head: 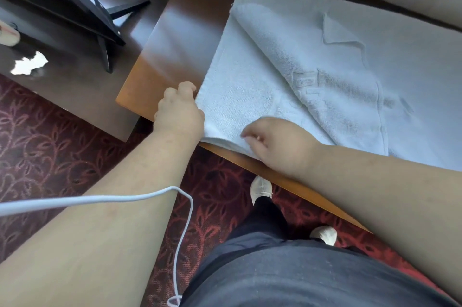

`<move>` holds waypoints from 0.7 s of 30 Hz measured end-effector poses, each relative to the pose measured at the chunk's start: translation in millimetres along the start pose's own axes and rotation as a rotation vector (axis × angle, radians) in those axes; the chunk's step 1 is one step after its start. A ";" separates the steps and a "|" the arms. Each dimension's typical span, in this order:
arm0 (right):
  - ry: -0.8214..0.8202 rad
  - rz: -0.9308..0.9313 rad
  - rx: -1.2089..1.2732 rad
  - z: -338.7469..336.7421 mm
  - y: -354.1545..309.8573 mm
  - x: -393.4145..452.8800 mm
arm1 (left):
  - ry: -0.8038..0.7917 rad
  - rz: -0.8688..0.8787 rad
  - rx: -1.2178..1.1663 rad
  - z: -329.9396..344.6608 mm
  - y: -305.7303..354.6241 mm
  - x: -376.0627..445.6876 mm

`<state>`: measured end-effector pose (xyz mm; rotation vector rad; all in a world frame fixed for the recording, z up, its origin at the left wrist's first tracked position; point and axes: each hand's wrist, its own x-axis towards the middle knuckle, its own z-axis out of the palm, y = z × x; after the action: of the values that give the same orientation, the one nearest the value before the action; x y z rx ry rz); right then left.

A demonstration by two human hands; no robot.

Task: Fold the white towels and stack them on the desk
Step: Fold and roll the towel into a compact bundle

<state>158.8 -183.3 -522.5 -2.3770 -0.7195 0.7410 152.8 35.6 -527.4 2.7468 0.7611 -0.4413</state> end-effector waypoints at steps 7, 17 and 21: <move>-0.223 0.148 -0.493 5.8 31.5 -11.3 | -0.083 0.657 0.081 31.4 74.7 -14.1; -0.268 0.036 -0.573 7.1 53.3 -49.6 | -0.047 0.488 0.267 43.9 26.1 15.8; -0.101 -0.025 -0.233 -25.6 51.7 -53.4 | 0.031 0.397 0.255 39.6 6.8 16.9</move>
<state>154.0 -261.7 -518.7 -2.5464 -0.9210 0.8103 161.5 24.9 -568.8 3.0440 0.1584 -0.4338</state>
